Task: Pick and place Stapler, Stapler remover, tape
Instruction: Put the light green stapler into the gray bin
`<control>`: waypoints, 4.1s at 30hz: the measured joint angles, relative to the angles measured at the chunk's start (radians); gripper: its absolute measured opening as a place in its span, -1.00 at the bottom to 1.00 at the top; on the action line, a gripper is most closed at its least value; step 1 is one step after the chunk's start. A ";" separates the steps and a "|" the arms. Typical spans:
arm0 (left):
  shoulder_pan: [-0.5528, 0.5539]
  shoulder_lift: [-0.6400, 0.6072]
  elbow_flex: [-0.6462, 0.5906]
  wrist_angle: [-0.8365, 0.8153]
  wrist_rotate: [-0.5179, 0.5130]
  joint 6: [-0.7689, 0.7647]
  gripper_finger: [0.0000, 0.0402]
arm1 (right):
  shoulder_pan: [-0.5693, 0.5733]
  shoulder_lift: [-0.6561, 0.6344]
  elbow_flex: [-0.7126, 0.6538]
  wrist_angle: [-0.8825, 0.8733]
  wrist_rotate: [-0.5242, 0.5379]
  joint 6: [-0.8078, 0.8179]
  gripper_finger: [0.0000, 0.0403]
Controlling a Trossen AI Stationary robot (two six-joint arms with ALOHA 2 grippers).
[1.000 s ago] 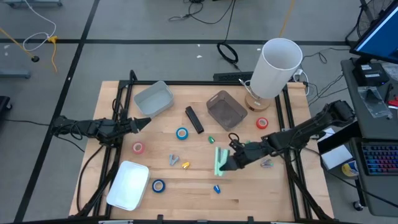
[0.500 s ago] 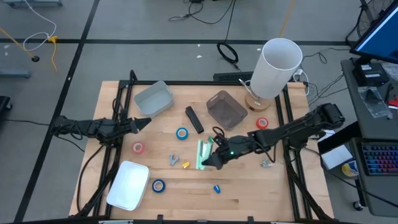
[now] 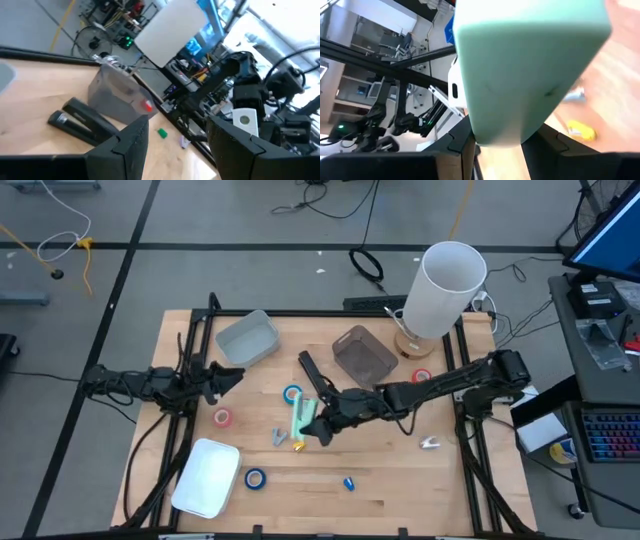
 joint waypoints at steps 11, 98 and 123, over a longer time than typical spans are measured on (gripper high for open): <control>0.000 0.259 0.000 0.270 0.103 0.068 0.00 | -0.056 0.070 0.145 -0.041 0.116 -0.193 -0.42; -0.389 1.365 0.695 0.298 -1.099 1.233 0.00 | -0.233 0.170 0.152 0.262 0.072 0.249 -0.40; -0.247 1.365 0.695 0.238 -1.102 1.381 0.00 | -0.235 0.169 0.152 0.326 0.079 0.315 -0.40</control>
